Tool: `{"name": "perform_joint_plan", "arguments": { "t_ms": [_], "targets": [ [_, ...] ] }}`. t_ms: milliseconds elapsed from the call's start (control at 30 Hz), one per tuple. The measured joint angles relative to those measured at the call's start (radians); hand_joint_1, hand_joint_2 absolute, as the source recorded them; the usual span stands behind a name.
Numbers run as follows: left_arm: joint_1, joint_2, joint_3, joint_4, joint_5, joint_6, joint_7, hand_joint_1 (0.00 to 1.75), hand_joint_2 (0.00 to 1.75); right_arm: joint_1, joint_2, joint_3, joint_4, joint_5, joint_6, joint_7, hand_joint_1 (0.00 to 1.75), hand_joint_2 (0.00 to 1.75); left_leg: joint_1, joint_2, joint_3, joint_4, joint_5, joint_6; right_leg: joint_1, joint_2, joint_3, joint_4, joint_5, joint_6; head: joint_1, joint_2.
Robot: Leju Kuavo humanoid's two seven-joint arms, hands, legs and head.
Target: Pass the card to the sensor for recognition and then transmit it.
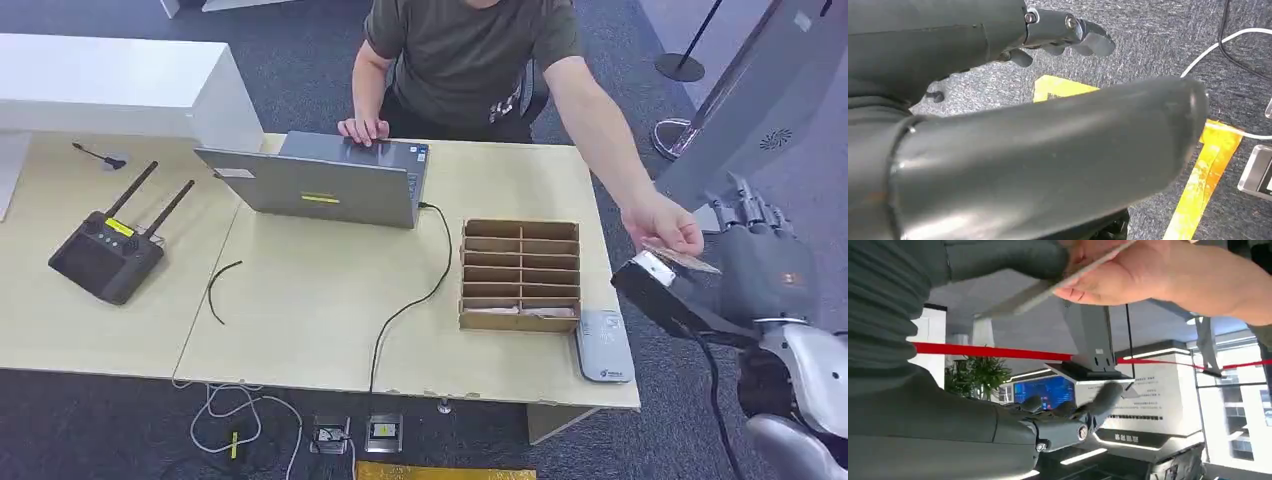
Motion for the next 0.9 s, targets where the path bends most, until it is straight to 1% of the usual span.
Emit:
{"name": "perform_joint_plan", "arguments": {
  "t_ms": [267, 533, 700, 900],
  "targets": [
    [0.0, 0.0, 0.0, 0.0, -0.003, -0.003, 0.0, 0.0, 0.0, -0.011, 0.0, 0.01, 0.008, -0.001, 0.005, 0.0, 1.75, 1.75, 0.0, 0.0, 0.0, 0.0, 0.0, 0.0, 0.0, 0.0, 0.0, 0.0, 0.0, 0.0, 0.0, 0.0],
    [0.0, 0.0, 0.0, 0.0, -0.005, -0.006, 0.0, 0.0, 0.0, -0.012, 0.0, 0.01, 0.017, -0.005, 0.029, 0.001, 1.75, 1.75, 0.0, 0.0, 0.0, 0.0, 0.0, 0.0, 0.0, 0.0, 0.0, 0.0, 0.0, 0.0, 0.0, 0.0],
    [0.0, 0.0, 0.0, 0.0, -0.008, -0.006, 0.0, 0.0, 0.0, -0.011, 0.0, 0.012, 0.027, -0.03, 0.042, 0.0, 1.75, 1.75, 0.0, 0.0, 0.0, 0.0, 0.0, 0.0, 0.0, 0.0, 0.0, 0.0, 0.0, 0.0, 0.0, 0.0],
    [0.0, 0.0, 0.0, 0.0, -0.015, -0.01, 0.0, 0.0, 0.0, -0.006, 0.009, 0.04, 0.076, -0.063, 0.043, -0.019, 1.75, 1.75, 0.0, 0.0, 0.0, 0.0, 0.0, 0.0, 0.0, 0.0, 0.0, 0.0, 0.0, 0.0, 0.0, 0.0]
  ]
}}
